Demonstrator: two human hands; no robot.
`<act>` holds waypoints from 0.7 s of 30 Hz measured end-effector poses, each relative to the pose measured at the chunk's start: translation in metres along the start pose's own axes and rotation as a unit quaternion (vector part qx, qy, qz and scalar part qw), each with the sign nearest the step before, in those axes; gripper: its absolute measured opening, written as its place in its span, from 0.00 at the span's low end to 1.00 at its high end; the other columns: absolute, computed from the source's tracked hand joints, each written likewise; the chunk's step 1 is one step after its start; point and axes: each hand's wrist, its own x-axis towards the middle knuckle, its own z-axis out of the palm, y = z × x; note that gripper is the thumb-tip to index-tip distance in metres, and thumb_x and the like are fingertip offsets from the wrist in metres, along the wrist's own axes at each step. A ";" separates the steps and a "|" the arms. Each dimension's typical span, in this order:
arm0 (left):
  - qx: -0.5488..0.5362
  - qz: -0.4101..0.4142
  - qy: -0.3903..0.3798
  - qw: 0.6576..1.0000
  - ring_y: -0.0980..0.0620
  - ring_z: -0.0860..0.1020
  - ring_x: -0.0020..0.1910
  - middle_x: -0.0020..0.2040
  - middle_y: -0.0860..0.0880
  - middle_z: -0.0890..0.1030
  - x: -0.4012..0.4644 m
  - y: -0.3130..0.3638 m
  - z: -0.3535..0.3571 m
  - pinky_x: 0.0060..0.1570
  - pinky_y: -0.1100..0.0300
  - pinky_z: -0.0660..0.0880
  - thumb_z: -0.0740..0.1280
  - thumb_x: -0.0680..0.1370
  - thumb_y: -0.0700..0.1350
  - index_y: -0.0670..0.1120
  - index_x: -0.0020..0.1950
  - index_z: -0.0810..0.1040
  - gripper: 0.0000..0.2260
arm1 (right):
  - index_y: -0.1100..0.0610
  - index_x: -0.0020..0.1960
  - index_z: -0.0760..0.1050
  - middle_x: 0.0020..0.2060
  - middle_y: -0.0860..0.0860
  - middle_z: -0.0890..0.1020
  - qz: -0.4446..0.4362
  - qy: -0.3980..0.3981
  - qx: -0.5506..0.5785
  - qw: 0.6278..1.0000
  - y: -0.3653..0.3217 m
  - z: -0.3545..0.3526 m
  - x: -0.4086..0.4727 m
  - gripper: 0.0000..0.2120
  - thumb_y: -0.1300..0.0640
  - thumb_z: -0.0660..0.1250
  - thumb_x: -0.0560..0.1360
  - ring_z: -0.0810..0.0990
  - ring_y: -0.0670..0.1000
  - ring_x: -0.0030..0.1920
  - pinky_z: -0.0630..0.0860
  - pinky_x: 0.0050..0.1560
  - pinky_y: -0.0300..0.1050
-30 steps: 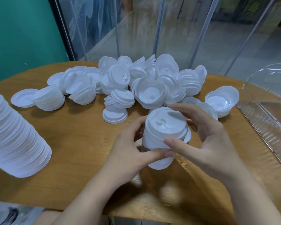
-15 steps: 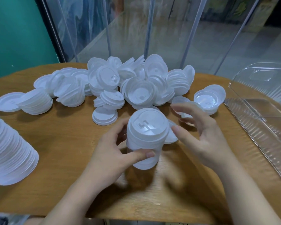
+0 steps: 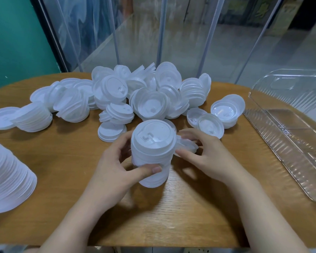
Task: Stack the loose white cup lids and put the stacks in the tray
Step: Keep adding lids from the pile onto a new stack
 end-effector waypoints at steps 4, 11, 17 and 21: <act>0.006 -0.005 -0.001 1.000 0.59 0.80 0.65 0.62 0.59 0.84 -0.001 0.000 -0.001 0.61 0.65 0.76 0.81 0.60 0.55 0.58 0.66 0.78 0.35 | 0.40 0.57 0.81 0.49 0.40 0.85 -0.001 0.021 0.054 0.998 -0.001 -0.002 -0.002 0.09 0.42 0.70 0.78 0.82 0.40 0.52 0.76 0.51 0.35; 0.020 -0.009 -0.002 1.000 0.58 0.79 0.65 0.63 0.59 0.83 -0.001 0.000 -0.002 0.65 0.54 0.73 0.81 0.61 0.56 0.58 0.68 0.77 0.35 | 0.44 0.51 0.81 0.38 0.44 0.85 0.034 0.125 0.090 0.988 -0.002 -0.012 -0.003 0.08 0.42 0.66 0.80 0.82 0.43 0.38 0.76 0.39 0.38; 0.025 -0.005 0.002 1.000 0.60 0.79 0.65 0.63 0.60 0.83 -0.001 0.000 -0.002 0.65 0.56 0.73 0.81 0.61 0.56 0.59 0.67 0.77 0.35 | 0.47 0.55 0.79 0.36 0.49 0.85 0.087 0.187 0.059 0.977 0.006 -0.017 -0.004 0.08 0.45 0.65 0.82 0.85 0.50 0.33 0.83 0.43 0.57; 0.026 -0.003 0.002 1.000 0.60 0.79 0.65 0.63 0.60 0.83 -0.001 -0.001 -0.001 0.65 0.55 0.73 0.81 0.61 0.56 0.59 0.67 0.77 0.34 | 0.48 0.58 0.81 0.47 0.45 0.84 0.099 0.203 -0.038 0.973 0.011 -0.021 -0.008 0.12 0.44 0.68 0.78 0.80 0.50 0.44 0.79 0.53 0.54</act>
